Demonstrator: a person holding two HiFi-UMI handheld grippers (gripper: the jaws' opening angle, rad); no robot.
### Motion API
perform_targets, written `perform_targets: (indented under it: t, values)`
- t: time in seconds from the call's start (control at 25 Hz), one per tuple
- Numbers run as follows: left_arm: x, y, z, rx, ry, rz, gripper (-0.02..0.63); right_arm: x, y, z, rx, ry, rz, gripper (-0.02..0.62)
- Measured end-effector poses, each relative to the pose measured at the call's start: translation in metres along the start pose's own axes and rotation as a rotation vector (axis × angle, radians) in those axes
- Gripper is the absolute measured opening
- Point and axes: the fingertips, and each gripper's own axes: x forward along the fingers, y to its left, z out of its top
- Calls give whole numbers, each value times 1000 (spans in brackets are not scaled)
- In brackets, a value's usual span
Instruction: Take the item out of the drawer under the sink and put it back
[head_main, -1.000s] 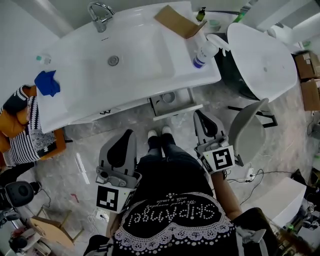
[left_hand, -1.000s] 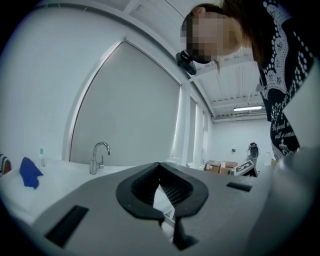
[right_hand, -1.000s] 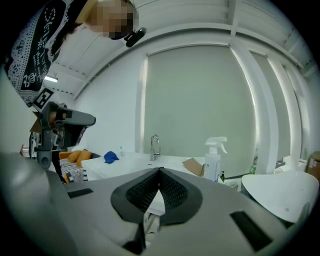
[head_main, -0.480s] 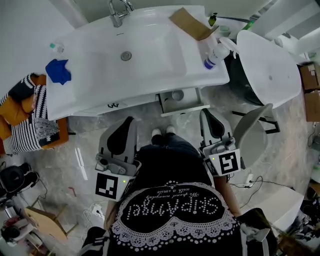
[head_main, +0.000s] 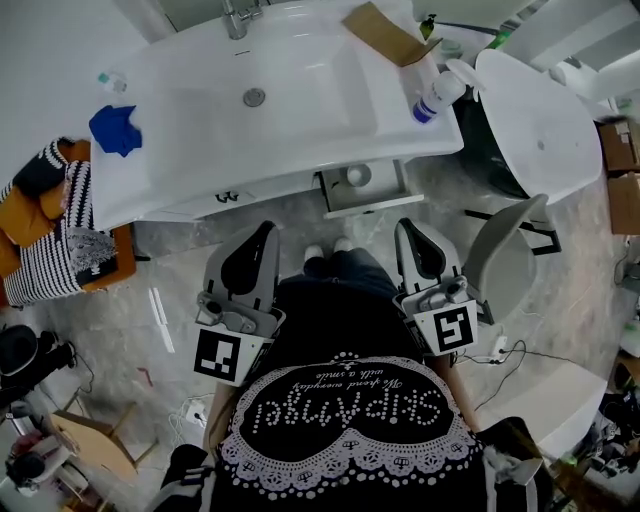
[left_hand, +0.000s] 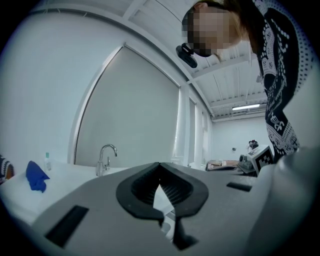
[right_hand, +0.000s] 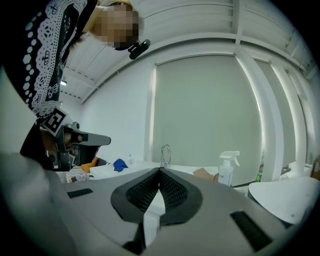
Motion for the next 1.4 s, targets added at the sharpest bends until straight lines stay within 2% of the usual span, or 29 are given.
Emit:
perform_targets:
  t: [0.28, 0.44, 0.6, 0.72, 1.04, 1.4]
  values:
    - [-5, -4, 7, 32, -54, -35, 5, -5, 10, -9, 23, 20, 22, 18]
    - [-8, -2, 4, 6, -34, -10, 5, -3, 19, -12, 39, 16, 67, 18]
    - [-11, -6, 4, 19, -61, -24, 5, 0, 23, -16, 74, 22, 114, 20]
    - [-13, -6, 1, 9, -49, -18, 5, 1, 27, -18, 71, 26, 129, 20]
    - [-14, -4, -7, -22, -28, -18, 5, 2, 30, -21, 47, 46, 120, 18]
    - [-11, -2, -3, -19, -30, -10, 5, 3, 6, -23, 45, 57, 71, 18]
